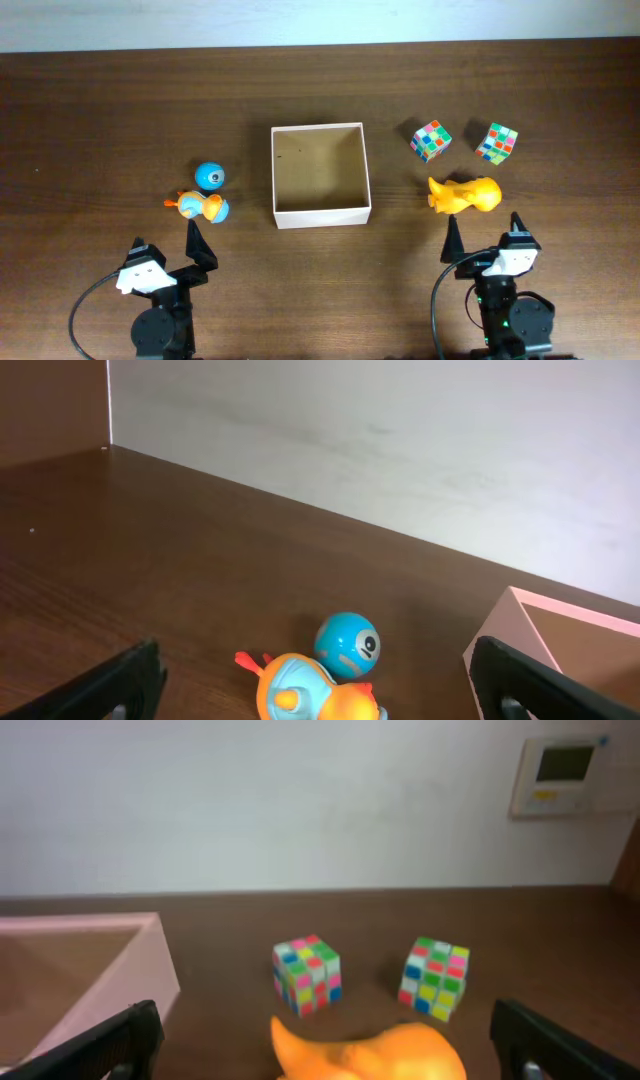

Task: Pack container
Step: 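Move the right gripper up toward the right Rubik's cube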

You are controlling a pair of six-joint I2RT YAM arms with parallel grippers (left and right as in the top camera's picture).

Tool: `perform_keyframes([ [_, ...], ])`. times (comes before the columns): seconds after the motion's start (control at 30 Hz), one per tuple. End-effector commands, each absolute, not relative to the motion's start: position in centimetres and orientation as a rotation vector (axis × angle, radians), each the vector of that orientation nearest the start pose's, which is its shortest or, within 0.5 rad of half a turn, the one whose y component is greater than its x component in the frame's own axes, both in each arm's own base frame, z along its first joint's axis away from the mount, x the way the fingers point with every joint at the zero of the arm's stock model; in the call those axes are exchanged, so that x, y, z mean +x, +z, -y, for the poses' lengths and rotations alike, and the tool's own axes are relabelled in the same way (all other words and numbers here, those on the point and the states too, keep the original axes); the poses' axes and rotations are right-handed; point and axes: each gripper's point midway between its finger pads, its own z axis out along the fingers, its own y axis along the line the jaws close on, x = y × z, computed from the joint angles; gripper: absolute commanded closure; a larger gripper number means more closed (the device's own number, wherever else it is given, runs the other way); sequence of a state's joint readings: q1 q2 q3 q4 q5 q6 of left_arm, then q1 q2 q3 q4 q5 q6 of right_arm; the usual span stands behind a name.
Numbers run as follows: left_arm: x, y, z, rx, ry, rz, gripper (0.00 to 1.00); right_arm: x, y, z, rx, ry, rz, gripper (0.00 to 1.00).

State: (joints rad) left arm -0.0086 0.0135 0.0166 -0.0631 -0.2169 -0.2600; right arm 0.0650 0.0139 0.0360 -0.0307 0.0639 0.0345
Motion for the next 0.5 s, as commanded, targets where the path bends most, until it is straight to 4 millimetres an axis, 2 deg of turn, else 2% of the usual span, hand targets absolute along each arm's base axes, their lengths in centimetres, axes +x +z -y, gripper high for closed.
perform_keyframes([
  [0.0,24.2,16.2,-3.7,-0.365,-0.009,-1.585,0.01,23.3,24.2,0.1,0.089,0.056,-1.474,0.01],
  [0.07,24.2,16.2,-3.7,-0.365,-0.009,-1.585,0.01,23.0,26.1,0.1,0.089,0.053,-1.52,0.01],
  [0.13,24.2,16.2,-3.7,-0.365,-0.009,-1.585,0.01,23.2,26.9,0.1,0.088,0.046,-1.599,0.01],
  [0.3,24.2,16.2,-3.7,-0.365,-0.009,-1.585,0.01,25.7,27.0,-0.6,0.063,0.045,-1.928,0.01],
  [0.47,24.2,16.2,-3.7,-0.365,-0.009,-1.585,0.01,28.9,27.0,-3.4,-0.023,0.19,-2.257,0.01],
])
